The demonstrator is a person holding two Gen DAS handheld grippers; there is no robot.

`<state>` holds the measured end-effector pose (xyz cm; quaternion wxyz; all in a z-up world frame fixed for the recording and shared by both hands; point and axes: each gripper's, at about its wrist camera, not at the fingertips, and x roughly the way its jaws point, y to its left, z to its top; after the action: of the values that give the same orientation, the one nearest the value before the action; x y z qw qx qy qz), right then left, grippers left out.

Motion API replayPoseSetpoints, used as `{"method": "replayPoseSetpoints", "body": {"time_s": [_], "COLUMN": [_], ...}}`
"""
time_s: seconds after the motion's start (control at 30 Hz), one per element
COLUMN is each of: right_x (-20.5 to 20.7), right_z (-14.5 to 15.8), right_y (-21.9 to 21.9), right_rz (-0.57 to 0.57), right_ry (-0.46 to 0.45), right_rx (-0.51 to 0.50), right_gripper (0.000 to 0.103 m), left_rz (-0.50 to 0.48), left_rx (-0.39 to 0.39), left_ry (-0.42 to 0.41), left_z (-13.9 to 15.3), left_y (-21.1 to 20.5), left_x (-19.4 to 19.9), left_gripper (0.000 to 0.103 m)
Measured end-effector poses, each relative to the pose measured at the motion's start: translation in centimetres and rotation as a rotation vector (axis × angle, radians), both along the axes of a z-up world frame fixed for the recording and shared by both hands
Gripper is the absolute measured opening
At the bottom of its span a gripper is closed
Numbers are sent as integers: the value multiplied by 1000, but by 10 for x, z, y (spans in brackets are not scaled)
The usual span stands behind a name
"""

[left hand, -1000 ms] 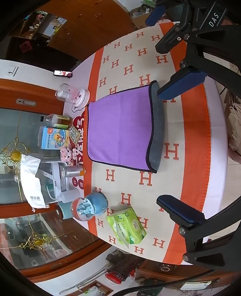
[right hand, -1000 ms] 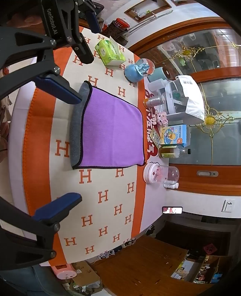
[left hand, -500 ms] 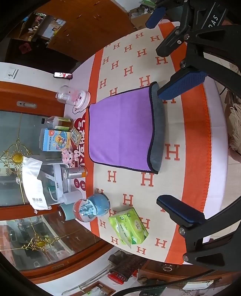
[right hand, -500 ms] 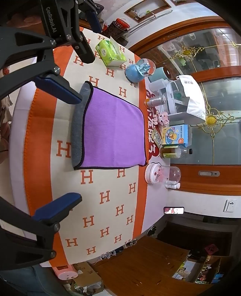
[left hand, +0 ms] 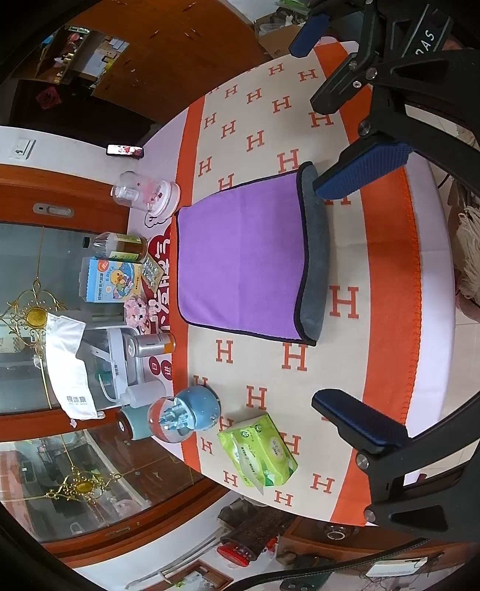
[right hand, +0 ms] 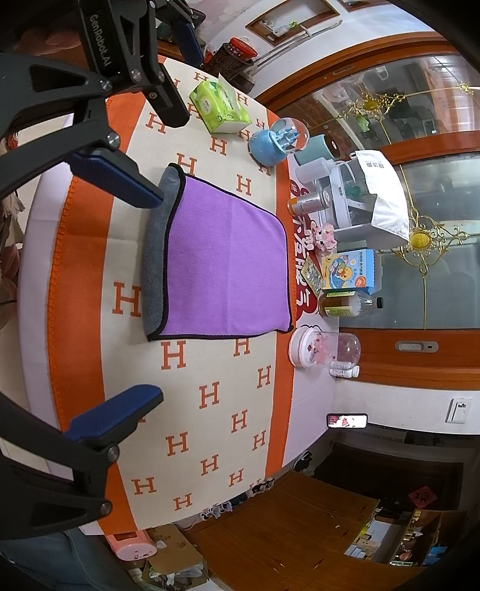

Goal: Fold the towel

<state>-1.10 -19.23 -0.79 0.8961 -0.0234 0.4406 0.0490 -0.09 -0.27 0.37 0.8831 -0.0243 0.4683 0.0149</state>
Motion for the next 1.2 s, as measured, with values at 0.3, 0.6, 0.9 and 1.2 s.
{"method": "replayPoseSetpoints", "body": {"time_s": [0.3,0.6,0.9,1.2], "right_x": [0,1,1,1], "right_z": [0,-1,-2,-2], "right_y": [0,0,1,7], "right_rz": [0,1,4,8], "right_ry": [0,1,-1,-3], "right_rx": [0,3,2,0], "right_gripper": [97,97,97,97], "left_rz": [-4,-3,-4,-3], "left_rx": [-4,-6,-7,-7], "left_ry": [3,5,6,5], "left_z": [-3,-3,-3,-3], "left_y": [2,1,0,1], "left_x": [1,1,1,0], "left_gripper": [102,102,101,101]}}
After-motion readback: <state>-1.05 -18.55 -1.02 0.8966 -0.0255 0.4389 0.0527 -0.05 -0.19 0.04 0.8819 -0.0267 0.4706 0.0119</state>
